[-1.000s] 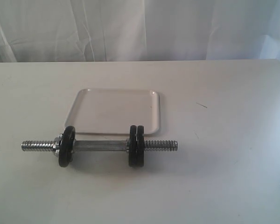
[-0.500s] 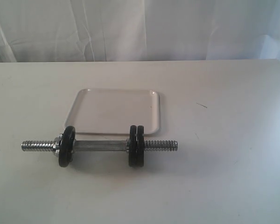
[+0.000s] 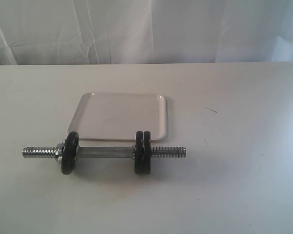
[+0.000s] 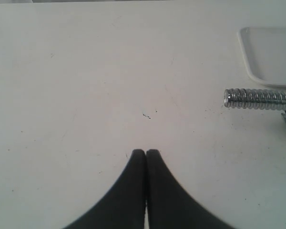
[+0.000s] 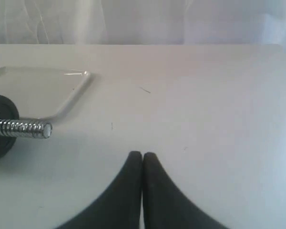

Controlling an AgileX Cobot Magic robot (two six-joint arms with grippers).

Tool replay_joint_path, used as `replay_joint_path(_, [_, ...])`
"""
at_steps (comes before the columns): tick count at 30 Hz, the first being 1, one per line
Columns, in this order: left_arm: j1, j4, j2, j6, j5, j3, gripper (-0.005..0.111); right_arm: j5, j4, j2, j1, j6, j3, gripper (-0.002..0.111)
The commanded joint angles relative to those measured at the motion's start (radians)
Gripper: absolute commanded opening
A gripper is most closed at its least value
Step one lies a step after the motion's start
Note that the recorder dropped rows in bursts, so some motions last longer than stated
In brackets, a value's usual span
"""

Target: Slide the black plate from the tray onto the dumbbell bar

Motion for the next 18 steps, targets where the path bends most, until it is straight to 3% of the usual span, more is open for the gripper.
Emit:
replay_joint_path(1, [0.003,-0.009,-0.004,-0.005,-0.004,0.005,0.000,-0.016,-0.008,-0.004,-0.048,0.006,0.005,0.000])
replay_joint_path(12, [0.002,-0.009,-0.004,-0.005,-0.004,0.005,0.000,-0.016,0.000,-0.004,-0.109,0.006,0.005,0.000])
replay_joint_path(18, [-0.058,-0.009,-0.004,-0.005,-0.004,0.005,0.000,-0.016,0.000,-0.004,-0.146,0.006,0.005,0.000])
